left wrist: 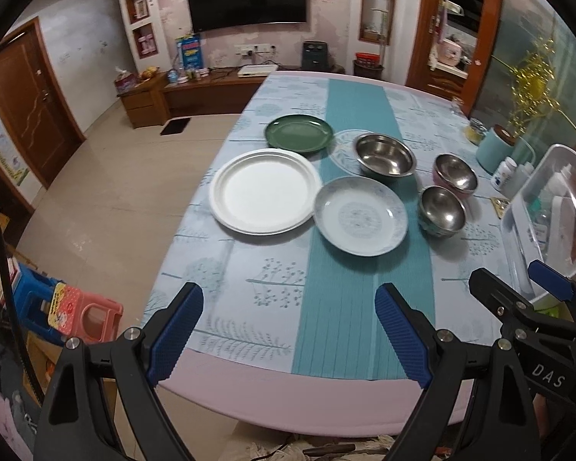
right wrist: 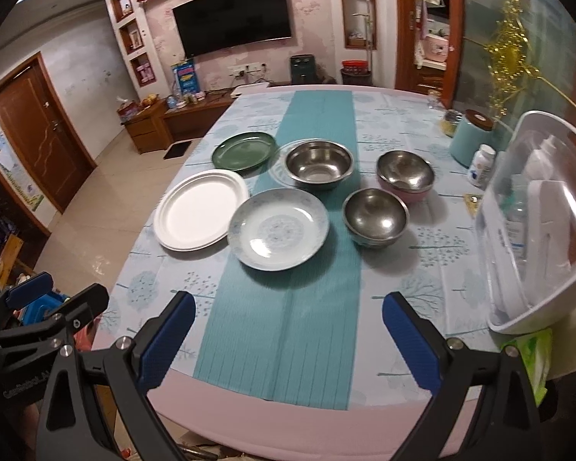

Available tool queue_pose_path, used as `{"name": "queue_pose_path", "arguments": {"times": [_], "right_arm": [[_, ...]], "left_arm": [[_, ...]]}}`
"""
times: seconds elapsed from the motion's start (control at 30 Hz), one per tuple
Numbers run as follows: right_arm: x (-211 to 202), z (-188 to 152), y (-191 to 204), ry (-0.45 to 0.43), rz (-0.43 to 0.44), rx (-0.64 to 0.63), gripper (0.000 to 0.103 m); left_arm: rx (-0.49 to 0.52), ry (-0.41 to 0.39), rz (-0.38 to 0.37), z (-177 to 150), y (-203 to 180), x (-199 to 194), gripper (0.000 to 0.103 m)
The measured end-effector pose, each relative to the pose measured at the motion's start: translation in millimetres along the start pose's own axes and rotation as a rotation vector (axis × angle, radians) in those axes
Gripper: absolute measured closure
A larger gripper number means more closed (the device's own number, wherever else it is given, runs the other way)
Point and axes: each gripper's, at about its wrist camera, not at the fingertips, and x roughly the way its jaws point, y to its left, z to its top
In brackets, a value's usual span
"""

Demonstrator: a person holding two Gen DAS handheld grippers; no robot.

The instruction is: Organize plates and bowls

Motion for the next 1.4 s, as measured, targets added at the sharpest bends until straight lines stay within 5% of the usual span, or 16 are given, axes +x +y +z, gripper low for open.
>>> {"name": "queue_pose_path", "arguments": {"times": [0.4, 0.7, 0.9, 1.13, 1.4], "right_arm": [[42, 26, 41, 0.021, -0.048, -0.061, 0.010], [113, 86, 90, 0.048, -0.112, -0.109, 0.011], [193, 125, 111, 0.127, -0.117, -0.114, 0.019], [289, 151, 110, 0.268, -0.026, -0.032, 0.030], [346, 169, 101, 0.367, 0.005, -0.002, 0.032]], "left_arm": [[-0.031, -0.013, 0.002, 44, 59, 42, 0.013], [0.123, -0.094, 0.094, 109, 117, 137, 0.013], [0.141, 0.023, 0.030, 143, 156, 224, 0.013], [0.072, 0.216, -0.093, 153, 185, 328, 0.013], [0.019, 0.297, -0.225, 157, 185, 371, 0.013]]}}
